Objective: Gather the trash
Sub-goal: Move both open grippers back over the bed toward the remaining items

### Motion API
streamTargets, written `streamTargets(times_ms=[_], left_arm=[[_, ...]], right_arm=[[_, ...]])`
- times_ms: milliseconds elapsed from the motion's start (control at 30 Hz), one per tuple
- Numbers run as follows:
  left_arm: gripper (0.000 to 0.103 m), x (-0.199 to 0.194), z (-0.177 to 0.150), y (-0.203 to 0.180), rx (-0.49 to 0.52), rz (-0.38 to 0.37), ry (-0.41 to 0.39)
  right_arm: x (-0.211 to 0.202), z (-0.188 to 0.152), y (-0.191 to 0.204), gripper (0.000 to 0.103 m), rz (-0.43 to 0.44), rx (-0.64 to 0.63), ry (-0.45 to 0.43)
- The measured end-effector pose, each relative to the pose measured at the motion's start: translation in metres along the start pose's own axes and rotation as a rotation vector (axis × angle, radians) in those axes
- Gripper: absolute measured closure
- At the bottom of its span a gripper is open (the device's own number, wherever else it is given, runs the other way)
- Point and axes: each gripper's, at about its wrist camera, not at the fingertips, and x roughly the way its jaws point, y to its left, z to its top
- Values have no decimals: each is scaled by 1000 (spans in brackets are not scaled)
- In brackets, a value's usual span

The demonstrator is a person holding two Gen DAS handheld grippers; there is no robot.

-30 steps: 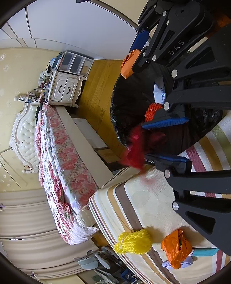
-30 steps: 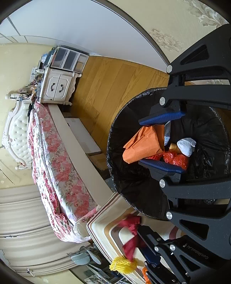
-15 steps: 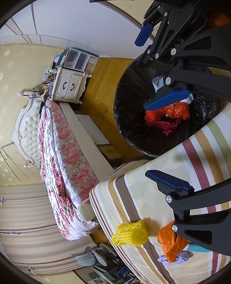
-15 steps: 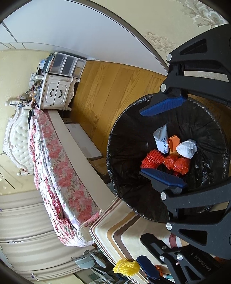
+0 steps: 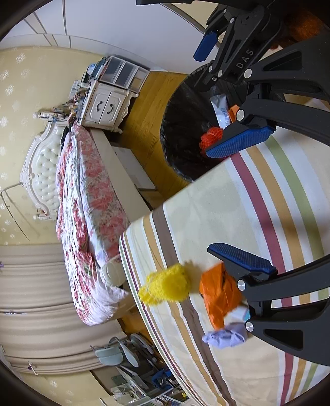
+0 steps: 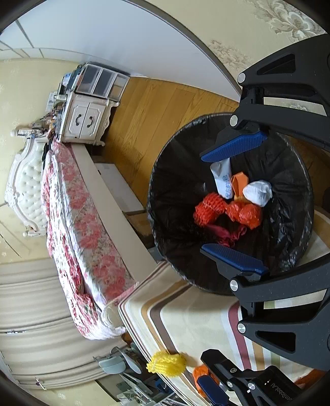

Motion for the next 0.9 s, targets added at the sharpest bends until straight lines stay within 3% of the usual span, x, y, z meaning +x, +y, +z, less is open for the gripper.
streamTargets(times_ms=[467,900], left_arm=[[35,-40,-33,83,-107,117,13],[35,-53,-60,171,-244,258,44]], right_arm=[[-17,-10,72,37,120,-113,6],[-30,-23,151,37,236,-254,19]])
